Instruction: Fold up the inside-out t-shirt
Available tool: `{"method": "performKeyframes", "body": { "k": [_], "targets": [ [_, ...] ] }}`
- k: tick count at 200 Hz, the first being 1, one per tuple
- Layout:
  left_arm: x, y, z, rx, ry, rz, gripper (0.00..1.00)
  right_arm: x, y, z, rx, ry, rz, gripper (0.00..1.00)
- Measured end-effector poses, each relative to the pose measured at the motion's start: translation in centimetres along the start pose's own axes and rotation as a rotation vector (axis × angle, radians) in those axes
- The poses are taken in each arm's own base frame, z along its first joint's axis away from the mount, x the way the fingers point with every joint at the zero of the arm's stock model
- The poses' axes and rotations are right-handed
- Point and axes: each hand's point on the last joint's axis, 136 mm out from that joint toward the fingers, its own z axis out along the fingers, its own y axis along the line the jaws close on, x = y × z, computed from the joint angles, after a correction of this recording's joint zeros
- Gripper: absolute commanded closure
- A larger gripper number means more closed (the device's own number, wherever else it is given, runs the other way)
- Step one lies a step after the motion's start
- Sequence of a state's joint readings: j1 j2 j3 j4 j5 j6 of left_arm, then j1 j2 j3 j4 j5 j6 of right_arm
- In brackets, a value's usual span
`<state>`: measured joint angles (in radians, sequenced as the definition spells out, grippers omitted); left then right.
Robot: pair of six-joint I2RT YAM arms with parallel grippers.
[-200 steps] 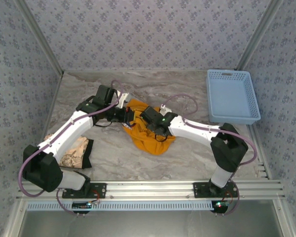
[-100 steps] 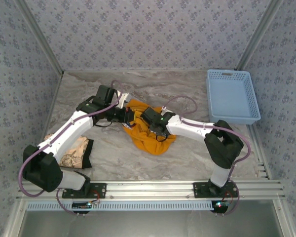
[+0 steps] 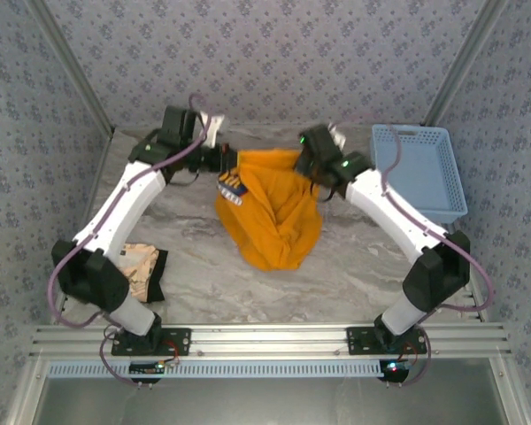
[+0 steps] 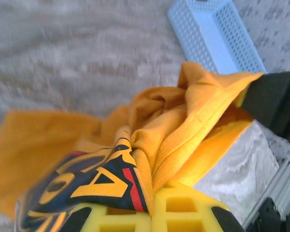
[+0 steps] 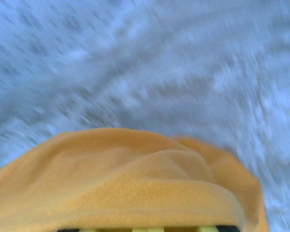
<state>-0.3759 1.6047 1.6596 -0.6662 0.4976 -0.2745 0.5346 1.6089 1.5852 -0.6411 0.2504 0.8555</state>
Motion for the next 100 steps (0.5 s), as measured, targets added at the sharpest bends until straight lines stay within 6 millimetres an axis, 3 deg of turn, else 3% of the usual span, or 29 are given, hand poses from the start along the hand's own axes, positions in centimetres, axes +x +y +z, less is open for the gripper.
{"method": "performKeyframes", "body": {
  "k": [24, 40, 54, 76, 100],
  "targets": [
    [-7.9, -0.3, -1.3, -0.022, -0.129, 0.061, 1.00, -8.2, 5.0, -3.0, -0.175, -0.130, -0.064, 1.00],
    [-12.4, -0.5, -3.4, -0.044, -0.215, 0.081, 1.00, -11.1, 7.6, -6.0, -0.274, -0.195, -0.114, 1.00],
    [-14.8, -1.5, -5.7, -0.046, -0.279, 0.104, 1.00, -12.3, 9.5, -9.1, -0.366, -0.225, -0.145, 1.00],
    [-14.7, -4.0, -8.9, -0.018, -0.302, 0.117, 1.00, -12.0, 11.3, -13.9, -0.508, -0.200, -0.169, 1.00],
    [-10.4, -6.8, -10.6, 0.034, -0.230, 0.089, 1.00, -9.5, 11.7, -18.4, -0.605, -0.124, -0.194, 1.00]
  ]
}}
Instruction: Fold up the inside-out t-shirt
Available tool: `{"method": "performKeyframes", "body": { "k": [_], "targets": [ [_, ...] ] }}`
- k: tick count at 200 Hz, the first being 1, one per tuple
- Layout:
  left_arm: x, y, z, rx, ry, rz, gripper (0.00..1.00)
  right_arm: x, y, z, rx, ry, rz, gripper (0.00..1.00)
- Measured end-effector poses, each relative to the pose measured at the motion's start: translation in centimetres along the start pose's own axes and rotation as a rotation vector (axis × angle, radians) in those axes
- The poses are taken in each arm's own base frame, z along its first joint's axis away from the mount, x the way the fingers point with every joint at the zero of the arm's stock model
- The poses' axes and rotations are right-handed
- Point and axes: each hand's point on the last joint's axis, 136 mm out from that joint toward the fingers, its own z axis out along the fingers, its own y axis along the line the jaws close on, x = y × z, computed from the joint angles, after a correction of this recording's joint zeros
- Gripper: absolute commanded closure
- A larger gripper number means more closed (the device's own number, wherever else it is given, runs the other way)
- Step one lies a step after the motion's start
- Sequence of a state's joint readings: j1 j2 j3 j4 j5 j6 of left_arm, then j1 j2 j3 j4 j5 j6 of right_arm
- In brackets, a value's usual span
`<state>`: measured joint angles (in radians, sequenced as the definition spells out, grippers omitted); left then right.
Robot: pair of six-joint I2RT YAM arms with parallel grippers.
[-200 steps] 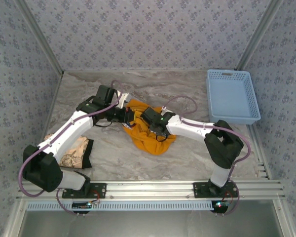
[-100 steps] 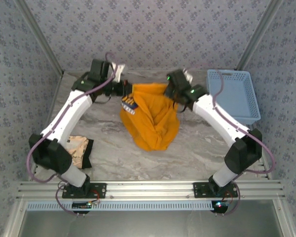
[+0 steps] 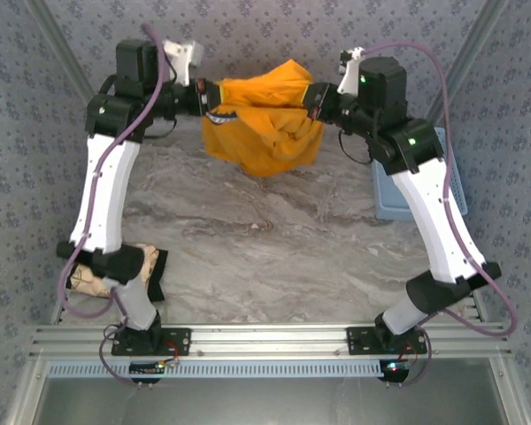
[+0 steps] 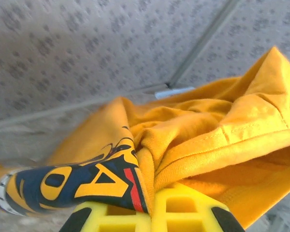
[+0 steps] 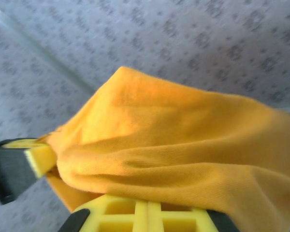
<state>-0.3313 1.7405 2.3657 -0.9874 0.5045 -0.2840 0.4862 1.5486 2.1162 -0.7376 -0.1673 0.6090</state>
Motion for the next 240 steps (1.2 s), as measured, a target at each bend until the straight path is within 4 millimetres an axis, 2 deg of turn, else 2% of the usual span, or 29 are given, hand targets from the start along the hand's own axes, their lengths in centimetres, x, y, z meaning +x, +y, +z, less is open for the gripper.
{"method": "performKeyframes", "body": {
  "k": [10, 22, 43, 60, 76, 84, 96, 111, 124, 139, 150, 165, 187, 200, 218, 230, 240],
  "targets": [
    [2.6, -0.8, -0.8, 0.012, 0.043, -0.025, 1.00, 1.5, 1.3, -1.4, -0.037, 0.035, -0.002, 1.00],
    [5.9, -1.3, -1.5, 0.025, 0.087, -0.056, 1.00, 4.1, 2.4, -3.1, -0.076, 0.102, 0.010, 1.00],
    [11.3, -1.4, -2.7, 0.034, 0.166, -0.121, 1.00, 8.8, 2.7, -5.6, -0.115, 0.249, 0.056, 1.00],
    [13.6, -1.6, -4.0, 0.046, 0.187, -0.147, 1.00, 11.7, 3.2, -6.7, -0.151, 0.350, 0.081, 1.00],
    [14.0, -2.6, -5.2, 0.081, 0.177, -0.141, 1.00, 13.5, 3.9, -7.6, -0.192, 0.416, 0.086, 1.00],
    [13.6, -3.3, -5.9, 0.102, 0.153, -0.125, 1.00, 13.7, 4.0, -8.0, -0.198, 0.427, 0.092, 1.00],
    [12.8, -3.9, -6.7, 0.116, 0.119, -0.104, 1.00, 13.0, 3.2, -8.5, -0.172, 0.399, 0.099, 1.00],
    [11.1, -4.3, -6.9, 0.115, 0.071, -0.079, 1.00, 11.2, 0.8, -8.6, -0.086, 0.334, 0.119, 1.00],
    [9.1, -4.2, -6.0, 0.109, 0.045, -0.068, 1.00, 9.4, -1.5, -7.8, -0.011, 0.286, 0.140, 1.00],
    [5.8, -3.6, -4.6, 0.094, 0.007, -0.058, 1.00, 7.1, -4.3, -5.7, 0.059, 0.251, 0.174, 1.00],
    [3.2, -2.3, -2.6, 0.069, -0.013, -0.061, 1.00, 5.3, -6.2, -3.5, 0.092, 0.239, 0.195, 1.00],
    [0.5, 0.7, 1.0, 0.017, -0.027, -0.075, 1.00, 2.5, -8.8, 0.7, 0.127, 0.232, 0.192, 1.00],
    [-2.0, 5.7, 6.1, -0.046, -0.030, -0.105, 1.00, -1.1, -12.6, 7.5, 0.141, 0.212, 0.163, 1.00],
    [-3.6, 8.1, 8.7, -0.058, -0.055, -0.102, 1.00, -2.5, -14.3, 10.7, 0.124, 0.178, 0.133, 1.00],
    [-5.0, 10.1, 11.0, -0.054, -0.106, -0.080, 1.00, -3.3, -16.0, 12.9, 0.117, 0.146, 0.114, 1.00],
    [-5.2, 10.6, 11.8, -0.045, -0.118, -0.071, 1.00, -3.8, -16.4, 13.0, 0.124, 0.127, 0.097, 1.00],
    [-5.2, 10.4, 12.0, -0.032, -0.117, -0.059, 1.00, -4.9, -15.9, 12.5, 0.125, 0.087, 0.056, 1.00]
  ]
}}
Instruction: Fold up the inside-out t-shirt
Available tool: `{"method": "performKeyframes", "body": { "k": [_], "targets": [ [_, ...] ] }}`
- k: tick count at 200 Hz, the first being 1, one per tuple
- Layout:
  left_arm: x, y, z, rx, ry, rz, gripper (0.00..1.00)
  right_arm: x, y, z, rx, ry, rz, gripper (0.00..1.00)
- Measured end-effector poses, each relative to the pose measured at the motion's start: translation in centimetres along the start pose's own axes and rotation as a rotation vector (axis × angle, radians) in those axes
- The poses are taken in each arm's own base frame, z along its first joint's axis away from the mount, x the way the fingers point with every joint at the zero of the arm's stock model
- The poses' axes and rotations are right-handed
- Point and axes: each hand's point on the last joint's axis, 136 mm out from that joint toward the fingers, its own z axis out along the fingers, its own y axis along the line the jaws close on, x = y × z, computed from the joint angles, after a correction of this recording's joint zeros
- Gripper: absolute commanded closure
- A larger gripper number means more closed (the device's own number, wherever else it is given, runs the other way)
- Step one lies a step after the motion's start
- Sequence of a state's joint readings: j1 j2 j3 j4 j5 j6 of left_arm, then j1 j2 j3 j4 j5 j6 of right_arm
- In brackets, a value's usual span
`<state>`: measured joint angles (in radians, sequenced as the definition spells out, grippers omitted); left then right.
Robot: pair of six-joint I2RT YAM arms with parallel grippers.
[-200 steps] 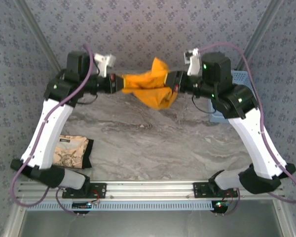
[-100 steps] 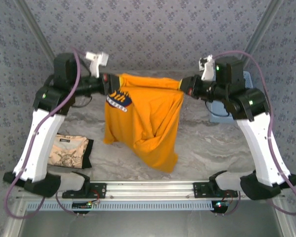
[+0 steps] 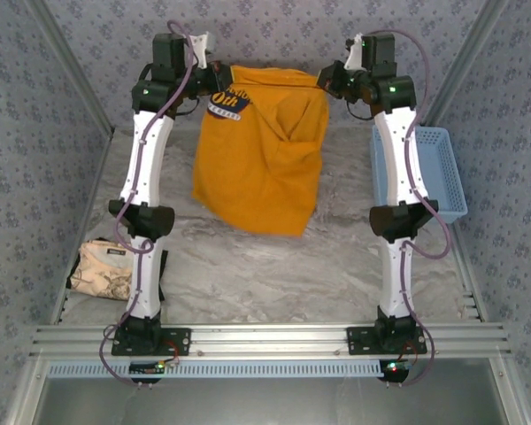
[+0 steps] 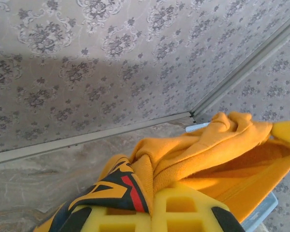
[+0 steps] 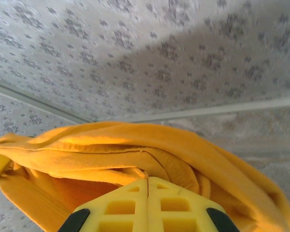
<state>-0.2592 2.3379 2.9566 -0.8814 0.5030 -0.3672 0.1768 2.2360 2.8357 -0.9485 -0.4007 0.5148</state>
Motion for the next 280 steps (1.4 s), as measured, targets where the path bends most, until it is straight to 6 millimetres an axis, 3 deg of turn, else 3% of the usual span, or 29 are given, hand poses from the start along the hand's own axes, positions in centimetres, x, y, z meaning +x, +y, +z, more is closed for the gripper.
{"method": "performKeyframes", "body": {
  "k": [17, 44, 60, 76, 87, 95, 100, 106, 112, 119, 137, 146, 155, 164, 172, 198, 213, 234, 256, 280],
  "targets": [
    [-0.7, -1.5, -0.6, 0.025, -0.022, 0.057, 1.00, -0.8, 1.1, -1.9, 0.019, -0.049, -0.066, 1.00],
    [-0.2, -4.6, -2.9, 0.046, -0.007, 0.168, 1.00, -0.1, 4.3, -7.3, 0.039, -0.127, -0.180, 1.00],
    [1.3, -6.4, -4.6, 0.057, 0.029, 0.213, 1.00, 1.6, 5.8, -10.6, 0.041, -0.177, -0.235, 1.00],
    [4.8, -7.1, -5.8, 0.064, 0.099, 0.228, 1.00, 5.2, 5.9, -12.8, 0.043, -0.202, -0.271, 1.00],
    [9.3, -6.5, -6.1, 0.065, 0.163, 0.221, 0.98, 8.7, 4.7, -13.2, 0.056, -0.181, -0.273, 1.00],
    [13.2, -5.5, -6.1, 0.056, 0.224, 0.201, 0.88, 11.8, 3.3, -12.6, 0.073, -0.143, -0.270, 1.00],
    [16.0, -4.7, -6.0, 0.051, 0.261, 0.189, 0.77, 14.3, 2.1, -12.0, 0.090, -0.105, -0.268, 1.00],
    [19.9, -3.5, -6.0, 0.038, 0.321, 0.162, 0.62, 17.0, 0.8, -11.4, 0.106, -0.067, -0.268, 0.93],
    [23.7, -2.1, -5.9, 0.022, 0.381, 0.129, 0.55, 19.8, -0.5, -10.7, 0.125, -0.020, -0.268, 0.81],
    [28.1, -0.5, -6.1, 0.000, 0.452, 0.084, 0.54, 23.9, -2.4, -9.6, 0.154, 0.061, -0.264, 0.70],
    [39.2, 3.6, -8.3, -0.089, 0.654, -0.054, 0.51, 35.6, -7.0, -8.7, 0.232, 0.310, -0.278, 0.63],
    [42.8, 4.6, -10.0, -0.127, 0.725, -0.105, 0.51, 40.0, -8.3, -9.8, 0.252, 0.400, -0.291, 0.62],
    [45.1, 4.9, -11.7, -0.148, 0.761, -0.140, 0.50, 42.7, -8.7, -11.5, 0.251, 0.447, -0.301, 0.62],
    [45.7, 4.6, -12.9, -0.157, 0.758, -0.154, 0.49, 43.7, -8.6, -13.1, 0.238, 0.449, -0.300, 0.64],
    [45.1, 4.1, -13.5, -0.151, 0.725, -0.151, 0.47, 43.0, -8.2, -14.1, 0.227, 0.413, -0.282, 0.65],
    [40.6, 1.7, -13.7, -0.096, 0.551, -0.092, 0.46, 39.4, -7.8, -15.1, 0.225, 0.282, -0.232, 0.61],
    [38.9, 1.3, -13.2, -0.094, 0.507, -0.084, 0.46, 37.6, -8.5, -14.1, 0.270, 0.274, -0.208, 0.57],
    [38.0, 1.4, -11.3, -0.117, 0.511, -0.103, 0.45, 35.9, -9.4, -10.9, 0.333, 0.309, -0.191, 0.53],
    [39.1, 2.2, -8.9, -0.165, 0.562, -0.116, 0.44, 37.0, -9.9, -7.8, 0.349, 0.391, -0.206, 0.52],
    [40.8, 2.5, -6.3, -0.206, 0.641, -0.098, 0.43, 39.9, -9.9, -6.3, 0.351, 0.473, -0.234, 0.56]
  ]
}}
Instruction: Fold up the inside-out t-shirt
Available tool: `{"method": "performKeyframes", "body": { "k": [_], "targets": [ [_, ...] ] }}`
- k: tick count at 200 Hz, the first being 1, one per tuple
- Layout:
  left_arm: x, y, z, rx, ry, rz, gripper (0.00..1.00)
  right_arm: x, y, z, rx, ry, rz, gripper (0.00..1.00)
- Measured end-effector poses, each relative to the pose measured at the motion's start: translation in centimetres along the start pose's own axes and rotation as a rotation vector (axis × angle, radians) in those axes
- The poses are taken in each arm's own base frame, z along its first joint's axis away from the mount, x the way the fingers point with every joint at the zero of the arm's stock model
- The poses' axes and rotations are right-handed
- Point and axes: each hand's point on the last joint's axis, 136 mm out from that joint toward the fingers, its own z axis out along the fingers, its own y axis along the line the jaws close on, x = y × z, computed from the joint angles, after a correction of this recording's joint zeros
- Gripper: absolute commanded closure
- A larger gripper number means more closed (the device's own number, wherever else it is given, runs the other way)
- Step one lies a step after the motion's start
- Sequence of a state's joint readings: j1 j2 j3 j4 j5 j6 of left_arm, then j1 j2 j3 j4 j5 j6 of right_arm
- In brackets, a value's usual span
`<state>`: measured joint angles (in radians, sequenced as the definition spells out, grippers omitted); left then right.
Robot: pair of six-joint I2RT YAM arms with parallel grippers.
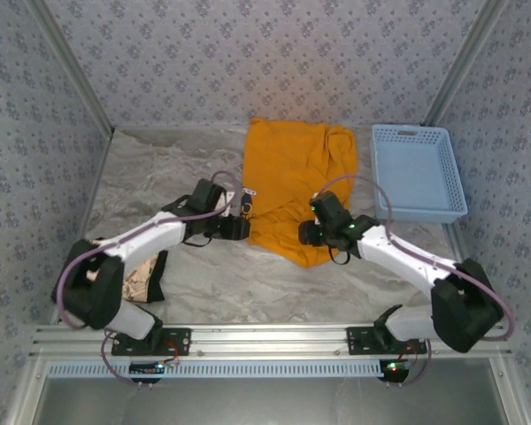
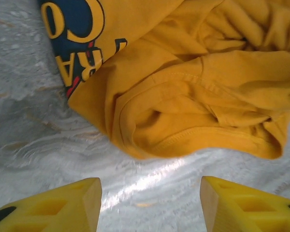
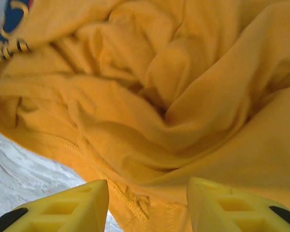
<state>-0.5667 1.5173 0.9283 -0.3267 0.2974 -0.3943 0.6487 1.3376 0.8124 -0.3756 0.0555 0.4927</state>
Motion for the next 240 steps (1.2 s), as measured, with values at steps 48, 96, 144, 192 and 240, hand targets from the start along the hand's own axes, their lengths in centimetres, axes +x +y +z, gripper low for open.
{"method": "performKeyframes", "body": {
  "k": [48, 96, 144, 192, 240],
  "targets": [
    [-1.2, 1.1, 3.5, -0.110, 0.038, 0.001, 0.52, 3.8, 1.0, 3.2, 0.113, 0.083, -0.088, 0.49],
    [0.0, 4.4, 6.0, -0.238, 0.083, -0.027, 0.93, 6.1, -2.7, 3.9, 0.380, 0.106, -0.102, 0.71],
    [1.2, 4.5, 5.1, -0.250, 0.047, 0.011, 1.00, 5.9, -2.1, 0.0, 0.365, 0.026, -0.072, 1.00],
    [4.1, 4.1, 0.6, -0.214, -0.003, 0.020, 0.75, 8.3, -2.6, -2.5, 0.253, 0.003, -0.041, 1.00],
    [5.6, 1.6, -2.6, -0.071, -0.032, 0.002, 0.52, 10.3, -1.3, -3.4, 0.083, 0.081, -0.038, 0.58]
  ]
}}
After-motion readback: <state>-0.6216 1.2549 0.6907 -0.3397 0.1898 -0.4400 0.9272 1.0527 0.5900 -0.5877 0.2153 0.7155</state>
